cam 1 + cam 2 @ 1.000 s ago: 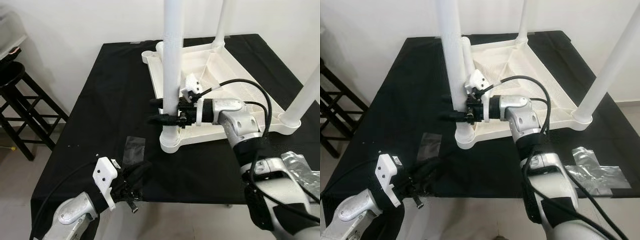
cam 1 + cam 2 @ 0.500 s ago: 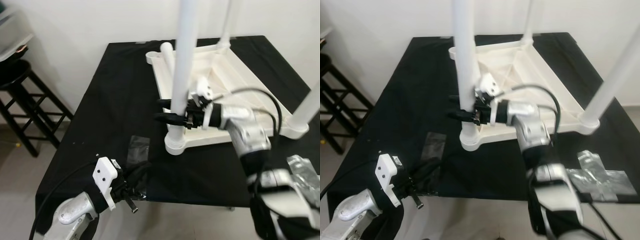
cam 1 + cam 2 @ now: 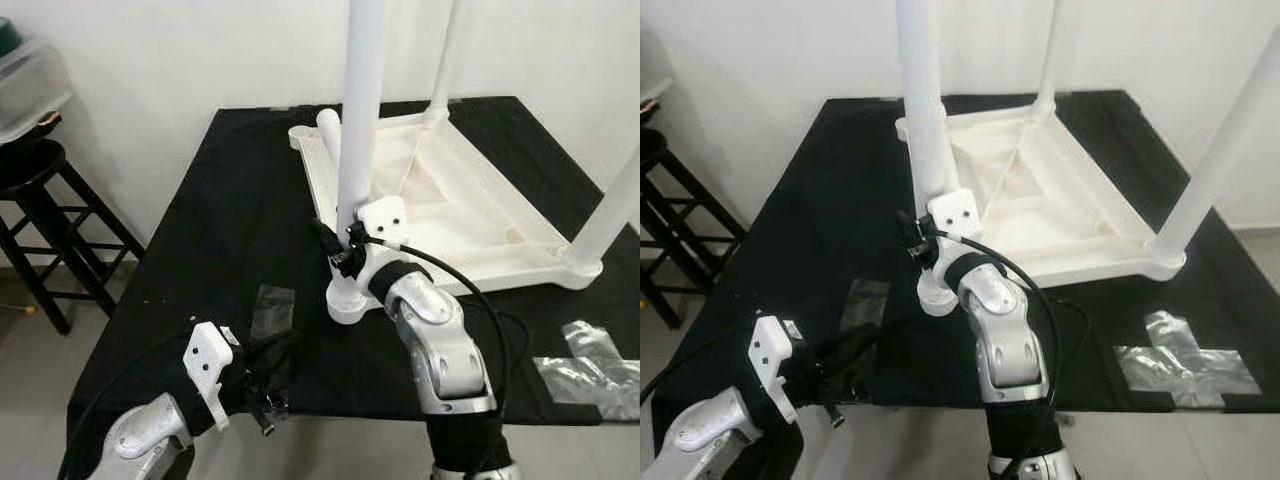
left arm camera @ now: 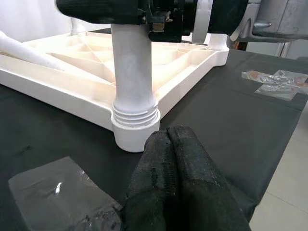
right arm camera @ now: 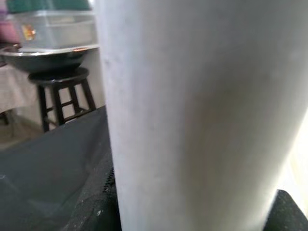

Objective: Building children table

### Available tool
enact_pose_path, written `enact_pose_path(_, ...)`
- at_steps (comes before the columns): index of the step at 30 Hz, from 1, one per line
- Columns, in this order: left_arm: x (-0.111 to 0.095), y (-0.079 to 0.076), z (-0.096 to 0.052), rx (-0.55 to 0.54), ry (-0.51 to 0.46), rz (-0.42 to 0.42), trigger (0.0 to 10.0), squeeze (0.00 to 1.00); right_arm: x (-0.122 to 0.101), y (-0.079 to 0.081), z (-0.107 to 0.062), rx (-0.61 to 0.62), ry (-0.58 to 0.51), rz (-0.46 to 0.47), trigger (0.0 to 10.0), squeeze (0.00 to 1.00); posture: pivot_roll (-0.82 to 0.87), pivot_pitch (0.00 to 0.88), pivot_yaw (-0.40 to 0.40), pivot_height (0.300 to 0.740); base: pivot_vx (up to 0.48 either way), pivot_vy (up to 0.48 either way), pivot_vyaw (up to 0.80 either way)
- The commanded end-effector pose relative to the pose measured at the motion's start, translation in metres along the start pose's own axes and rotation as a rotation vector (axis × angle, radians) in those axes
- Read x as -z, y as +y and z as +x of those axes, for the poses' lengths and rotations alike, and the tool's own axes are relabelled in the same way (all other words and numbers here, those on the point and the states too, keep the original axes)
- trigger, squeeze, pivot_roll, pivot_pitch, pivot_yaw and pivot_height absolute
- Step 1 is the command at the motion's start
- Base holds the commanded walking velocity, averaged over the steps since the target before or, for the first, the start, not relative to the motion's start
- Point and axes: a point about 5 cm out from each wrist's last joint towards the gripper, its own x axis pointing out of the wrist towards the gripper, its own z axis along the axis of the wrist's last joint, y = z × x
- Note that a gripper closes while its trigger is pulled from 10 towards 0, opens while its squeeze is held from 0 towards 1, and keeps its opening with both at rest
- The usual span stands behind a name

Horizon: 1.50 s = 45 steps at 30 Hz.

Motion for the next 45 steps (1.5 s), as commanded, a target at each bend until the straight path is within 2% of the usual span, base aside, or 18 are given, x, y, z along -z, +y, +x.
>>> enact_pose_path(1,0.005,0.0,-0.002,-0.005,0.023,0.002,0.3,0.0,0.031,-0.014,-0.005,0.052,0.18,0.026,10.0,0.0,0.01,0.103,0.03,0.74,0.0,0.0,0.0)
enact_pose_path(3,0.005,0.0,-0.002,-0.009,0.022,0.003,0.3,0.0,0.027,-0.015,-0.004,0.057,0.175,0.021,10.0,0.0,0.01,0.103,0.03,0.74,0.0,0.0,0.0)
enact_pose_path(5,0.005,0.0,-0.001,-0.007,0.022,0.002,0.2,0.0,0.014,-0.015,0.0,-0.017,0.13,0.055,10.0,1.0,0.01,0.1,0.03,0.74,0.0,0.0,0.0)
enact_pose_path(12,0.006,-0.001,-0.001,0.0,0.023,0.0,0.2,0.0,-0.015,-0.013,0.008,-0.249,0.023,0.055,10.0,1.0,0.01,0.098,0.032,0.74,0.0,0.0,0.0)
enact_pose_path(13,0.006,-0.001,0.0,0.001,0.022,-0.001,0.2,0.0,-0.023,-0.013,0.009,-0.375,-0.009,0.001,10.0,0.89,0.02,0.097,0.031,0.74,0.0,0.0,0.0)
enact_pose_path(14,0.006,-0.002,0.0,0.002,0.022,-0.001,0.2,0.0,-0.028,-0.014,0.009,-0.462,-0.026,-0.039,10.0,0.89,0.02,0.096,0.03,0.74,0.0,0.0,0.0)
enact_pose_path(15,0.006,-0.002,0.0,0.002,0.022,-0.001,0.2,0.0,-0.032,-0.016,0.008,-0.537,-0.044,-0.084,10.0,0.0,0.02,0.096,0.029,0.74,0.0,0.0,0.0)
enact_pose_path(20,0.006,-0.002,0.001,0.0,0.021,0.002,0.2,0.0,-0.037,-0.023,0.011,-0.69,-0.067,-0.091,10.0,0.0,0.02,0.097,0.029,0.74,0.0,0.0,0.0)
enact_pose_path(21,0.006,-0.002,0.001,-0.001,0.021,0.003,0.2,0.0,-0.033,-0.03,0.016,-0.765,-0.035,-0.05,10.0,0.0,0.03,0.099,0.03,0.74,0.0,0.0,0.0)
enact_pose_path(25,0.006,-0.002,0.001,-0.001,0.021,0.004,0.2,0.0,-0.028,-0.035,0.021,-0.796,0.003,-0.027,10.0,0.0,0.03,0.099,0.03,0.74,0.0,0.0,0.0)
enact_pose_path(26,0.006,-0.002,0.001,-0.001,0.021,0.004,0.2,0.0,-0.026,-0.037,0.024,-0.811,0.015,-0.015,5.3,0.0,0.03,0.102,0.03,0.74,0.0,0.0,0.0)
enact_pose_path(27,0.006,-0.002,0.001,-0.001,0.021,0.004,0.2,0.0,-0.026,-0.037,0.024,-0.811,0.015,-0.015,5.3,0.0,0.03,0.102,0.03,0.74,0.0,0.0,0.0)
enact_pose_path(28,0.006,-0.002,0.001,-0.001,0.021,0.004,0.2,0.0,-0.025,-0.039,0.026,-0.822,0.022,0.008,0.0,0.0,0.03,0.104,0.029,0.74,0.0,0.0,0.0)
enact_pose_path(34,0.005,-0.003,0.001,-0.003,0.019,0.005,0.2,0.0,-0.02,-0.044,0.027,-0.859,0.033,0.035,0.0,0.0,0.03,0.108,0.028,0.74,0.0,0.0,0.0)
enact_pose_path(39,0.005,-0.003,0.001,-0.003,0.017,0.004,0.3,0.0,-0.009,-0.049,0.028,-0.766,0.058,0.008,0.0,0.0,0.02,0.109,0.027,0.74,0.0,0.0,0.0)
enact_pose_path(42,0.005,-0.003,0.0,-0.005,0.016,0.005,0.2,0.0,0.011,-0.038,0.028,-0.559,0.094,0.025,0.0,0.0,0.02,0.111,0.017,0.74,0.0,0.0,0.0)
enact_pose_path(43,0.005,-0.003,0.0,-0.005,0.016,0.005,0.2,0.0,0.011,-0.038,0.028,-0.559,0.094,0.025,0.0,0.0,0.02,0.111,0.017,0.74,0.0,0.0,0.0)
enact_pose_path(45,0.004,-0.002,-0.001,-0.008,0.015,0.006,0.3,0.0,0.036,-0.027,0.024,-0.08,0.181,0.073,0.0,0.0,0.02,0.131,0.01,0.74,0.0,0.0,0.0)
